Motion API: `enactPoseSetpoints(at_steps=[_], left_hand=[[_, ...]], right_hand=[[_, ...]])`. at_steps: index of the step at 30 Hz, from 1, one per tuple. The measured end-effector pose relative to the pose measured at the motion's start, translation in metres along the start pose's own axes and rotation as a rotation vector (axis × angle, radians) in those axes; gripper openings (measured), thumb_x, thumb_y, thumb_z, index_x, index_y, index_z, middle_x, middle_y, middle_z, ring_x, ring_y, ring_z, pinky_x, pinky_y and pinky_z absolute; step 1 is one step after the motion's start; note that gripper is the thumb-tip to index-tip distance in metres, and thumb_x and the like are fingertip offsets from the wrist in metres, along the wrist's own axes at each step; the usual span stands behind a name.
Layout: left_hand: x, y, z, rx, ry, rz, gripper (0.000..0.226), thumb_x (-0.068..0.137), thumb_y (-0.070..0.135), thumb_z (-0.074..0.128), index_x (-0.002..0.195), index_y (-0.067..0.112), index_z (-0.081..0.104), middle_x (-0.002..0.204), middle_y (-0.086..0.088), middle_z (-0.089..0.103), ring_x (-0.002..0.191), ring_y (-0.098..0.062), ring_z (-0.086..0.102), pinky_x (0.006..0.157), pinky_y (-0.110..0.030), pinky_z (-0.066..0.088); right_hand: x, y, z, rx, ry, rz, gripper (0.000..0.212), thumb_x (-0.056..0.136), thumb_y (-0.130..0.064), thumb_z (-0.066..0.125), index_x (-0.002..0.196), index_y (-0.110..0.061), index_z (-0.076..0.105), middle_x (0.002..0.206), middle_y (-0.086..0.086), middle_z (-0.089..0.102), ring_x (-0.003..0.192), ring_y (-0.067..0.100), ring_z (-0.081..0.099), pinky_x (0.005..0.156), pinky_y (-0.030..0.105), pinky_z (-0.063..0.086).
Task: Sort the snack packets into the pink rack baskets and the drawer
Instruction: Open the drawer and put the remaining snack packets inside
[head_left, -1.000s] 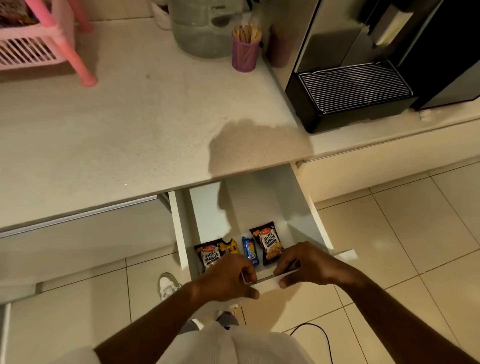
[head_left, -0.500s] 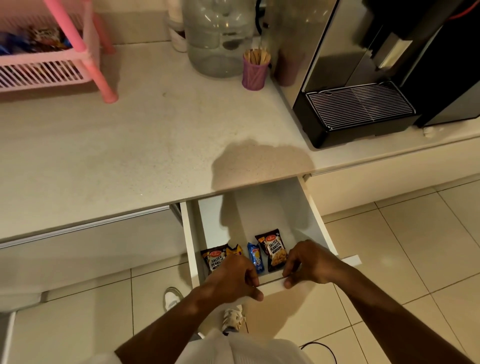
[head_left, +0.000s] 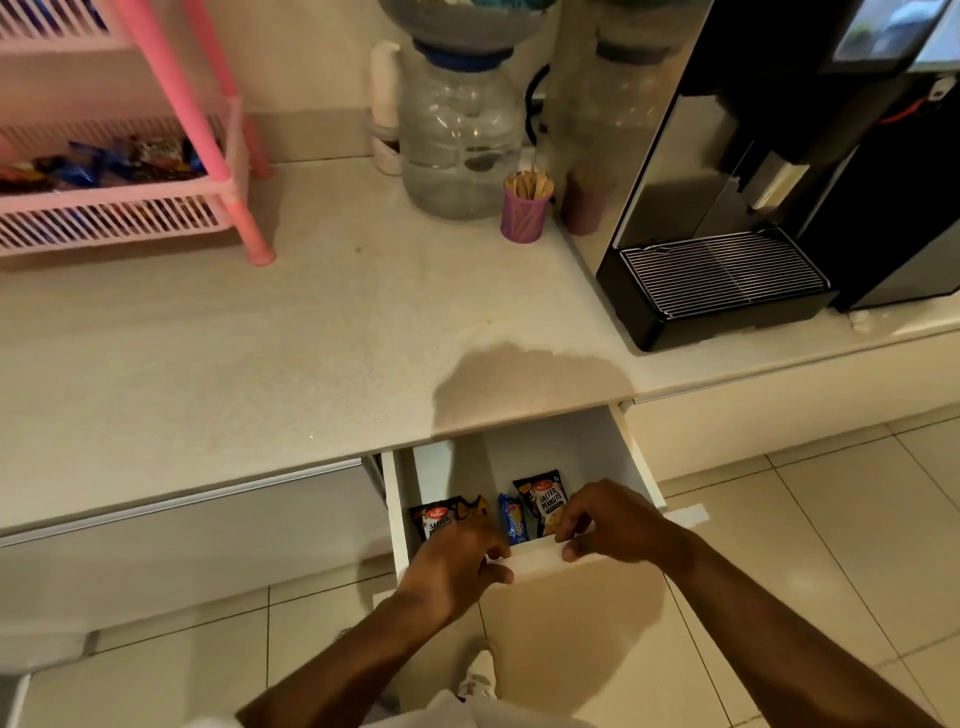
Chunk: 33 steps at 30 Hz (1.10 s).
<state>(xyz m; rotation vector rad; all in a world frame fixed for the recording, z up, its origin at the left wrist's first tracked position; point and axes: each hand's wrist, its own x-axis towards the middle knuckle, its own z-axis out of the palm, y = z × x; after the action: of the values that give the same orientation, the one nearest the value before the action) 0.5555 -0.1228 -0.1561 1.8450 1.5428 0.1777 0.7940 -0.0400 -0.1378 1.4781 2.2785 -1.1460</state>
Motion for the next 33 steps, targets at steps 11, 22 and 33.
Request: enactPoseSetpoints(at_steps=[11,22,33], left_hand=[[-0.019,-0.063,-0.062,0.275,0.335,-0.053,0.047,0.074,0.044,0.079,0.116,0.026,0.065,0.12,0.004,0.058,0.115,-0.018,0.052,0.087,-0.027,0.049],[-0.008,-0.095,-0.089,0.356,0.369,-0.052,0.076,0.083,0.041,0.07,0.148,0.018,0.04,0.157,0.0,0.032,0.138,-0.02,0.042,0.107,-0.029,0.042],[0.009,-0.091,-0.115,0.433,0.412,-0.051,0.047,0.072,0.016,0.08,0.114,0.024,0.062,0.113,0.007,0.061,0.09,-0.019,0.064,0.066,-0.029,0.053]], right_hand=[[0.026,-0.017,-0.008,-0.218,0.448,-0.05,0.012,0.076,-0.04,0.083,0.08,-0.033,0.075,0.105,-0.014,0.061,0.102,0.009,0.052,0.083,0.027,0.04],[0.062,-0.033,-0.007,-0.396,0.71,-0.117,0.056,0.082,-0.023,0.081,0.135,-0.019,0.062,0.135,-0.001,0.063,0.122,0.023,0.059,0.103,0.035,0.05],[0.079,-0.044,-0.02,-0.445,0.83,-0.152,0.022,0.081,-0.024,0.081,0.101,-0.018,0.074,0.1,-0.002,0.067,0.088,0.017,0.063,0.065,0.026,0.055]])
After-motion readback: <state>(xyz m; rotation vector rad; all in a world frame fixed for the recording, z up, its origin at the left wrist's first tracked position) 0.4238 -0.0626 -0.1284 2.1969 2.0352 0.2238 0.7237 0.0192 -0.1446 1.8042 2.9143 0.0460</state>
